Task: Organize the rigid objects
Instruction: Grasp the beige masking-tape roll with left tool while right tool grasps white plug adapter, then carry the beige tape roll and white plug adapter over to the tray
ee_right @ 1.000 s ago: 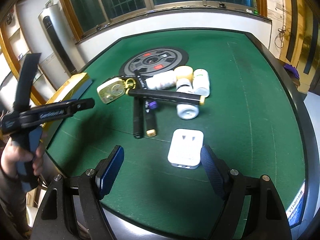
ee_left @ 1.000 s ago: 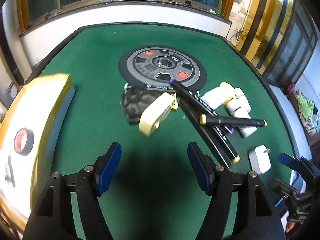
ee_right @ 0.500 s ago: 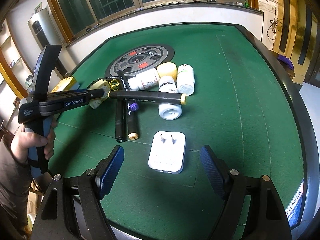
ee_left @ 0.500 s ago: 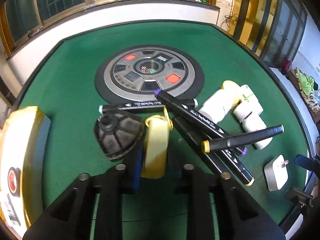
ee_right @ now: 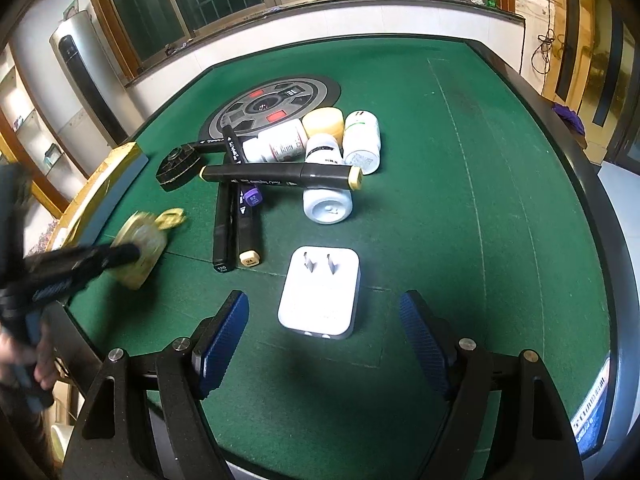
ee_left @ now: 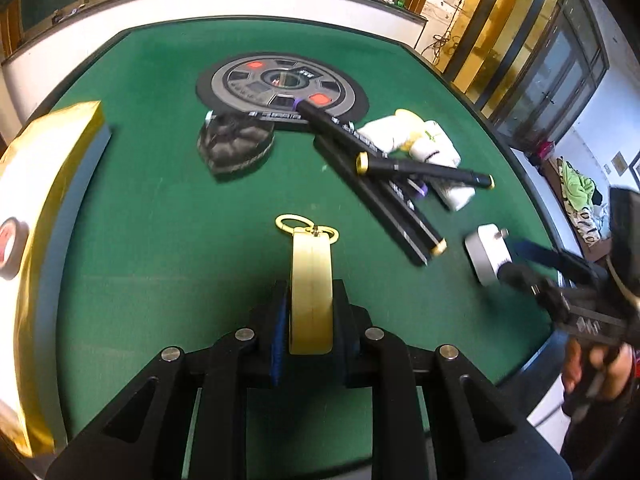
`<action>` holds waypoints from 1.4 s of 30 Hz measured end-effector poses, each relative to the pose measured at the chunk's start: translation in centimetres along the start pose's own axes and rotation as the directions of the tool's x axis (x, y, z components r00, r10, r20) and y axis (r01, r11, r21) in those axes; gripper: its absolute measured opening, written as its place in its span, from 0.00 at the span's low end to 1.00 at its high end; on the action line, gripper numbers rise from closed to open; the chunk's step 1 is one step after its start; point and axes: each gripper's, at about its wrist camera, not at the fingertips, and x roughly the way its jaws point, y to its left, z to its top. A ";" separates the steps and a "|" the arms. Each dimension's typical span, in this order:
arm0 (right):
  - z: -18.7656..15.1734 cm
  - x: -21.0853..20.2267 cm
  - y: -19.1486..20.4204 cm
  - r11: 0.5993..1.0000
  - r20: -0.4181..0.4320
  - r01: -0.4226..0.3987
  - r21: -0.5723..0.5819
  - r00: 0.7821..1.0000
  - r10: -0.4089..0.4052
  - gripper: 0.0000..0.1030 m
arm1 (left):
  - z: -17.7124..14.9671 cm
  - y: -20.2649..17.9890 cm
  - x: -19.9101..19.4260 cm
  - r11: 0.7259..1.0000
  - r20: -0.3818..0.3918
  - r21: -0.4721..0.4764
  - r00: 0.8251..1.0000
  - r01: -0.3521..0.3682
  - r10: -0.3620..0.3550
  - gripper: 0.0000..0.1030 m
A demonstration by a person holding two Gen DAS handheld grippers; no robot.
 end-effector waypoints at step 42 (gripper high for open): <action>1.4 -0.6 5.7 0.993 0.053 -0.024 -0.118 0.998 0.031 0.37 | 0.4 2.8 -3.5 0.995 0.135 -0.096 0.991 0.002 0.011 0.16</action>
